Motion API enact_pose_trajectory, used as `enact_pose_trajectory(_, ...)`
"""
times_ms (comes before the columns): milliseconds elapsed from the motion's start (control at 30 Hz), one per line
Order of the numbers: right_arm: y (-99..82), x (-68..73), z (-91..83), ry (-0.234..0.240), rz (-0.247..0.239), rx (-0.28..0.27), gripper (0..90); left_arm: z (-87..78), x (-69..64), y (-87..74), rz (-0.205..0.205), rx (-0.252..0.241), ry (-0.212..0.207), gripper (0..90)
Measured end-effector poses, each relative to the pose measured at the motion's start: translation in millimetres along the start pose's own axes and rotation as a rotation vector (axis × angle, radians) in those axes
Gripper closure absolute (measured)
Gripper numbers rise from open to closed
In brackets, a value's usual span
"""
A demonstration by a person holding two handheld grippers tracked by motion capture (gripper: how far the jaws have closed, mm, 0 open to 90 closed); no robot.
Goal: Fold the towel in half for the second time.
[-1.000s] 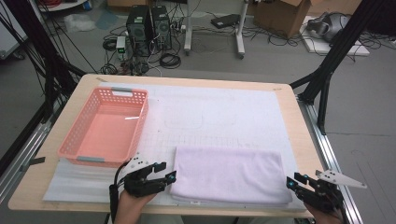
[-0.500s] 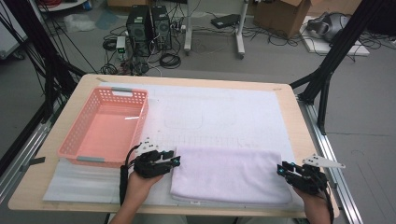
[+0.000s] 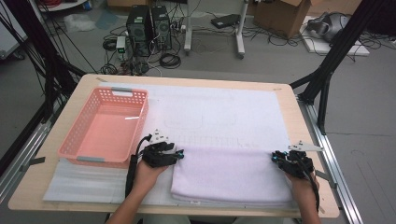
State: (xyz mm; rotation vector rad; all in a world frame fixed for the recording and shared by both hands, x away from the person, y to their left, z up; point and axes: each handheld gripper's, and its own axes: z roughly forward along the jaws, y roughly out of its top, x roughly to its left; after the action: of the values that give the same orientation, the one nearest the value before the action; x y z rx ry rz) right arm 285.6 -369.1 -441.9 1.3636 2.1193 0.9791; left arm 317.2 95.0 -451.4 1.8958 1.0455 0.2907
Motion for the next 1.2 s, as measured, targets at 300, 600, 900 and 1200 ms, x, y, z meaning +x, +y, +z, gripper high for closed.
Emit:
enact_pose_trajectory(300, -8.4, -14.3, -3.7, 0.030, 0.102, -0.017, 44.2, 4.2, 1.3, 1.2, -0.010, 0.035, -0.032, 40.9)
enact_pose_trajectory(600, -8.3, -13.9, 2.4, 0.084, 0.100, -0.009, 50.9, 11.9, -9.5, 4.2, 0.032, 0.052, -0.040, 49.0)
enact_pose_trajectory(900, -7.7, -14.1, -1.5, 0.151, 0.136, -0.017, 82.1, 6.6, -4.7, 6.6, -0.024, 0.006, -0.080, 78.2)
enact_pose_trajectory(1200, 20.6, -15.0, -1.2, 0.081, 0.098, -0.150, 82.5, 4.1, 7.1, 29.6, -0.026, -0.097, -0.025, 78.3)
